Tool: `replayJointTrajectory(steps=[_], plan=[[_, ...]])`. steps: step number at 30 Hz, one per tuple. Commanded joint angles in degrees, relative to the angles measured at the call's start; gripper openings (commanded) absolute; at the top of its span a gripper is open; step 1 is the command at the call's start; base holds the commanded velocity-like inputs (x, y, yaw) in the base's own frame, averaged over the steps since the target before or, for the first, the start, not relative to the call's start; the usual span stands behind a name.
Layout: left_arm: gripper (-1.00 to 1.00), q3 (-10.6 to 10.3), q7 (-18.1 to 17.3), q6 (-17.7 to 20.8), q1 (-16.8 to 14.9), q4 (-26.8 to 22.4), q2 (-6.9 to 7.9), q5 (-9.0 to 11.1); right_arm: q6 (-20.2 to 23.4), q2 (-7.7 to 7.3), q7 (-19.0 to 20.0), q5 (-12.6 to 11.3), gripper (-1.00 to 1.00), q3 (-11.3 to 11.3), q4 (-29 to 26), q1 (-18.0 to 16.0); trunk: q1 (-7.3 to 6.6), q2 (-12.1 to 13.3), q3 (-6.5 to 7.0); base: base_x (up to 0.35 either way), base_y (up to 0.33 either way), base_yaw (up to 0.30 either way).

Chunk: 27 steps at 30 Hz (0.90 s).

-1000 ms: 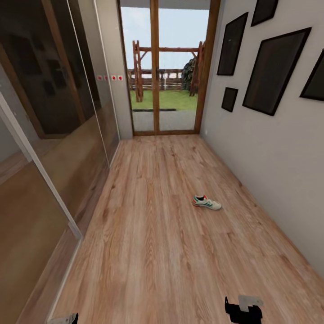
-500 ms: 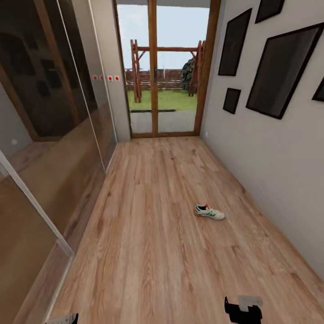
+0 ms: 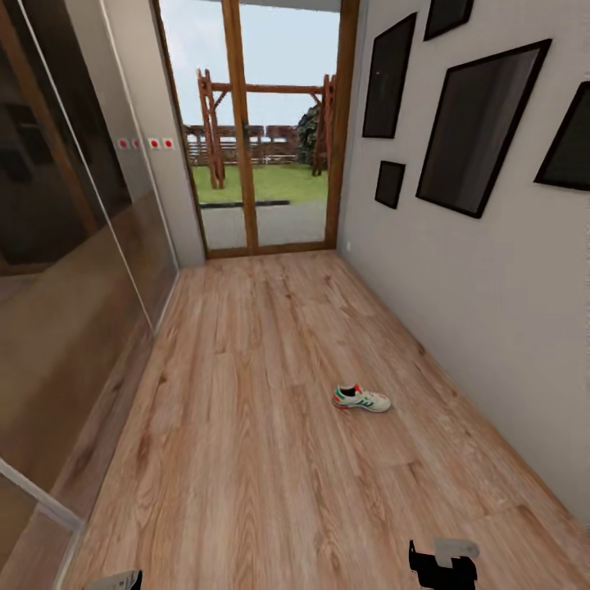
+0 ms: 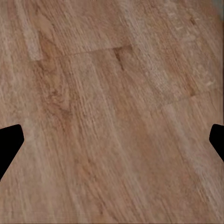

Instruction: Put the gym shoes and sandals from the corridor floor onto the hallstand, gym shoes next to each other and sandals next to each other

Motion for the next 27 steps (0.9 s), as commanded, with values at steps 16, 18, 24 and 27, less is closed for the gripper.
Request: replayJointTrajectory(steps=[16,18,24,27], plan=[[1.00,0.3,-0.4,-0.2,0.0,0.1,0.00,0.1,-0.2,0.07,-0.2,0.6,1.00,-0.4,0.1,-0.1,0.03,0.0,-0.05,0.334,0.148,-0.263],[1.00,0.3,-0.4,-0.2,0.0,0.1,0.00,0.1,-0.2,0.07,-0.2,0.6,1.00,-0.4,0.1,-0.1,0.03,0.0,-0.05,0.292,0.215,-0.264],[1.00,0.3,-0.4,-0.1,0.0,0.1,0.00,0.1,-0.1,0.07,-0.2,0.6,1.00,-0.4,0.1,-0.1,0.03,0.0,-0.05,0.267,0.234,-0.264],[1.00,0.4,-0.4,-0.2,0.0,0.1,0.00,0.1,-0.2,0.07,-0.2,0.6,1.00,-0.4,0.1,-0.1,0.03,0.0,-0.05,0.164,0.151,-0.264]])
